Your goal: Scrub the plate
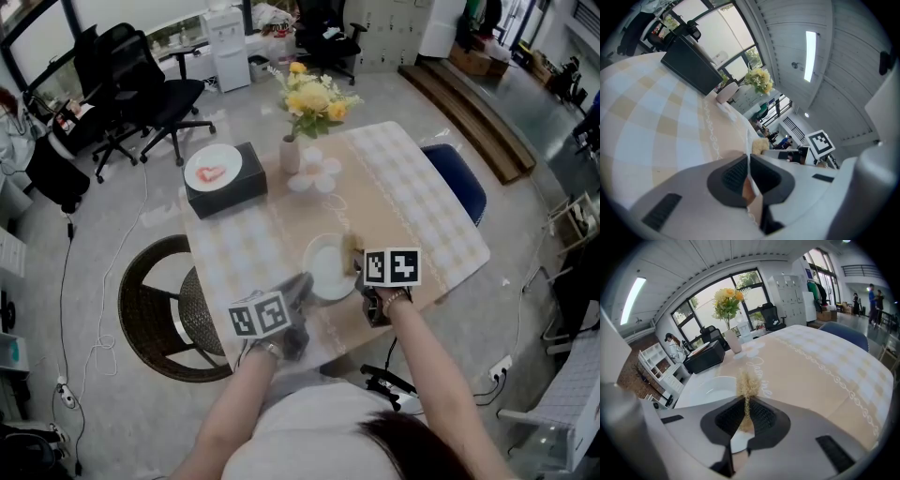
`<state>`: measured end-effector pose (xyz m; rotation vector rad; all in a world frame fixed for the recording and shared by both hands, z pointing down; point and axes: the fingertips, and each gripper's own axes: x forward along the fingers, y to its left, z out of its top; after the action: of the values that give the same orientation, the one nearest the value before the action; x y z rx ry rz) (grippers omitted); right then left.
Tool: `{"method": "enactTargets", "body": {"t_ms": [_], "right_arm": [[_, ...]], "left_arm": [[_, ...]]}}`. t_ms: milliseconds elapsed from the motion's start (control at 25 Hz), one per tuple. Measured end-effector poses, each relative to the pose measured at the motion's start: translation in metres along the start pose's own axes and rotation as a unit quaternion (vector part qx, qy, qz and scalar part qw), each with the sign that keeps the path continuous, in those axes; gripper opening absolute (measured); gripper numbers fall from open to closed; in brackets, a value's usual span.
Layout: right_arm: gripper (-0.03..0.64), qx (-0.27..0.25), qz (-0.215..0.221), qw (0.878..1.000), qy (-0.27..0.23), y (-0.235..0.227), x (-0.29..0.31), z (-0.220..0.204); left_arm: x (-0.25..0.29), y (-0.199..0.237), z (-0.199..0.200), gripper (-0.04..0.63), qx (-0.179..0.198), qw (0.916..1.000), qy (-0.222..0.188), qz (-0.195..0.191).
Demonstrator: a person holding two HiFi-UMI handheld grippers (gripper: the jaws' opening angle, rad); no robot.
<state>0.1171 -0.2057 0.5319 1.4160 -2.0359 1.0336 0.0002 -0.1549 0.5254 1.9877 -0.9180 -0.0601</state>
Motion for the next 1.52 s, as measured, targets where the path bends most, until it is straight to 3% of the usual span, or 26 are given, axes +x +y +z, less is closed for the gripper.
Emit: {"method": "enactTargets", "body": {"t_ms": [720, 960, 1280, 1520], "right_arm": [[0.035, -0.011, 0.018, 0.996, 0.083, 0.013, -0.019, -0.051], [0.035, -0.011, 0.028, 0.99, 0.137, 0.017, -0.032, -0.071], [0.035, 0.003, 0.008, 0.999, 0.038, -0.004, -0.045, -0.019], [0.035, -0.005, -0.003, 1.0, 0.0, -0.011, -0.034, 0.005]], "left_arm": [[-0.001, 0.003, -0.001, 0.02, 0.003, 1.0, 0.001, 0.005], [-0.001, 0.001, -0.002, 0.02, 0.003, 1.0, 0.0, 0.004], [-0.001, 0.001, -0.002, 0.02, 0.005, 1.0, 0.0, 0.001], [-0.001, 0.002, -0.002, 0.02, 0.004, 1.0, 0.001, 0.003]]}}
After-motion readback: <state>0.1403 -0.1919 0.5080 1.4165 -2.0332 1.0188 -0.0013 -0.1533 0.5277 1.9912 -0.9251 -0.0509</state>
